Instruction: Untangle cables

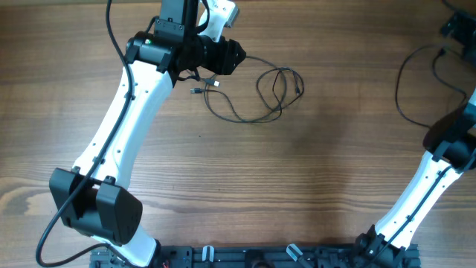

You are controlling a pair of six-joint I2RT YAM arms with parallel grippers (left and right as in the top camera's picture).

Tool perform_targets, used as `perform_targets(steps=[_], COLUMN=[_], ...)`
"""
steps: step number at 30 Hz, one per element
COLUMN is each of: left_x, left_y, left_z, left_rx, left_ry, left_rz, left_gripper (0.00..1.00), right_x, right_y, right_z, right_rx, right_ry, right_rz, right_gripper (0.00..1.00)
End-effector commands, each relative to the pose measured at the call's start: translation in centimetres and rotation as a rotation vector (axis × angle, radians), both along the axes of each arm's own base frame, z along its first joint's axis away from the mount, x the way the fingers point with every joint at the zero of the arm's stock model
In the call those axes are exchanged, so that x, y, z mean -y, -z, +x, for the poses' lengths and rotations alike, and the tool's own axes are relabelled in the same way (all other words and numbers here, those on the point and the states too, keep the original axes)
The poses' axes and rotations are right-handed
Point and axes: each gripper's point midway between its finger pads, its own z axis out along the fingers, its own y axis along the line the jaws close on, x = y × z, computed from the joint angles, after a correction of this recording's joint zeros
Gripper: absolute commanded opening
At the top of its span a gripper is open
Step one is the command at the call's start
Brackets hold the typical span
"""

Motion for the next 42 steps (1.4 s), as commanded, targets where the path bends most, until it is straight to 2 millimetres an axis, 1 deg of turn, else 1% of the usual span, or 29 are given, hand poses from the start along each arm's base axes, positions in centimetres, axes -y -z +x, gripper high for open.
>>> perform_targets(steps=[1,4,7,8,11,13,15,18,22,24,26,29,33,37,39,42], left_x=[0.1,0.1,0.1,0.1,0.1,0.1,0.0,-0.6,-1.9,-3.3,-4.8,-6.8,-8.8,-9.9,-10.1,-10.1], left_y=[0.1,0.1,0.0,0.1,0.0,0.0,0.0,-0.2,-0.6,-0.7,-0.8,-1.0,-1.3,-1.9,-2.2,-2.5], left_z=[-0.1,-0.1,0.0,0.0,0.0,0.0,0.1,0.6,1.1,1.6,2.3,3.1,3.9,3.9,3.9,3.8], left_rx=[-0.003,-0.001,0.004,0.011,0.015,0.019,0.031,0.045,0.038,0.034,0.038,0.043,0.046,0.058,0.067,0.074], left_ry=[0.000,0.001,0.005,0.015,0.019,0.022,0.034,0.023,0.013,-0.015,-0.051,-0.100,-0.158,-0.178,-0.183,-0.182], left_rz=[0.001,0.000,0.003,0.009,0.012,0.014,0.024,0.015,-0.027,-0.042,-0.045,-0.049,-0.063,-0.066,-0.067,-0.067], left_gripper=[0.57,0.56,0.56,0.56,0.56,0.56,0.56,0.57,0.57,0.57,0.57,0.57,0.57,0.56,0.57,0.57], right_x=[-1.3,-2.6,-4.6,-5.2,-6.2,-7.2,-8.6,-10.8,-14.0,-16.3,-18.4,-21.5,-25.4,-28.5,-29.7,-31.0], right_y=[-6.3,-9.0,-12.1,-13.2,-16.3,-18.2,-20.1,-22.4,-24.3,-24.7,-24.8,-24.3,-23.4,-22.2,-21.6,-20.9], right_z=[-0.2,-0.4,-0.7,-0.9,-2.0,-2.7,-3.5,-4.5,-5.2,-5.6,-5.7,-5.9,-6.3,-7.5,-8.3,-9.3], right_rx=[0.103,0.155,0.221,0.237,0.270,0.291,0.313,0.332,0.345,0.338,0.326,0.299,0.257,0.186,0.145,0.093], right_ry=[-0.044,-0.083,-0.175,-0.201,-0.209,-0.221,-0.250,-0.283,-0.343,-0.397,-0.447,-0.526,-0.618,-0.673,-0.690,-0.709], right_rz=[-0.001,0.021,0.033,0.031,0.009,0.001,-0.004,-0.014,-0.024,-0.034,-0.033,-0.026,-0.007,0.039,0.064,0.080], right_gripper=[0.99,0.99,0.99,0.96,0.93,0.93,0.93,0.93,0.95,0.95,0.95,0.95,0.95,0.95,0.95,0.95])
